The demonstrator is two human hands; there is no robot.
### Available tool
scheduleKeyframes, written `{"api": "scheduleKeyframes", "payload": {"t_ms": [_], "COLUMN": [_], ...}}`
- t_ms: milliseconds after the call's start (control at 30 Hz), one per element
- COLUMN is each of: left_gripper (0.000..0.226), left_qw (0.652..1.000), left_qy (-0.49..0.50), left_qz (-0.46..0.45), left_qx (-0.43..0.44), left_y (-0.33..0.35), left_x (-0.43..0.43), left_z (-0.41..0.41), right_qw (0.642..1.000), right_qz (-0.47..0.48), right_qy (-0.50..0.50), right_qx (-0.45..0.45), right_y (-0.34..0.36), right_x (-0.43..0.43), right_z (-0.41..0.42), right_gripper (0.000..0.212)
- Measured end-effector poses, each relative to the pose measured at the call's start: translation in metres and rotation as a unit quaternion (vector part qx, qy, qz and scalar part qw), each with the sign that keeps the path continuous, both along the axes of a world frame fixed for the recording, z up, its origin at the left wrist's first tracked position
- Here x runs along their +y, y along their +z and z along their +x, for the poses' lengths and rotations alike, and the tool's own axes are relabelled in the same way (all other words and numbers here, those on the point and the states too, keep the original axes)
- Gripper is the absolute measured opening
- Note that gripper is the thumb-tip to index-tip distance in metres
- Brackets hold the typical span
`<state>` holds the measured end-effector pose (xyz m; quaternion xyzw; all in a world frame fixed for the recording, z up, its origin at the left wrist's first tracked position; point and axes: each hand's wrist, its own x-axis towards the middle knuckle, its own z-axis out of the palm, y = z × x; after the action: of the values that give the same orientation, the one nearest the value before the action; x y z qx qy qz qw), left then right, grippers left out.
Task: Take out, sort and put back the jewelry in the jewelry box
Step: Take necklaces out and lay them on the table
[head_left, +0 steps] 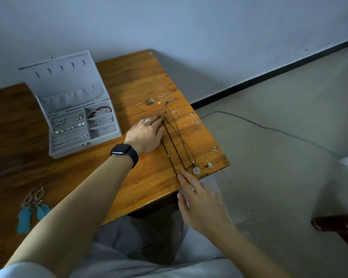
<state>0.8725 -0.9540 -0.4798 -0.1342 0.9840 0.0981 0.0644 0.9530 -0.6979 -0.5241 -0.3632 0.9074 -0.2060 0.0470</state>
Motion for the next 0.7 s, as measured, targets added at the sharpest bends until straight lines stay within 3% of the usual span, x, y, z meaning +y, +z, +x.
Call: {"api": "scheduleKeyframes", "payload": {"t_ms": [367,700], "left_gripper": [0.044,0.044], "left_qw": [0.999,0.988], "left_qy": [0.000,0.096], "left_qz": [0.006,0.010], "left_qx": [0.031,0.123], "left_y": [0.025,0.044], "left_x": [-0.004,-0.044], "left_z": [0.024,0.099], "right_qw": [0.996,0.990], "right_qz": [-0.082,-0.081], "right_qy": [0.034,0.089], "right_qx": [0.015,0.068], "right_y": [0.034,0.084], "right_x": [-0.018,-0.103], "right_z": [-0.025,-0.048], "right_gripper": [0.037,0.034]}}
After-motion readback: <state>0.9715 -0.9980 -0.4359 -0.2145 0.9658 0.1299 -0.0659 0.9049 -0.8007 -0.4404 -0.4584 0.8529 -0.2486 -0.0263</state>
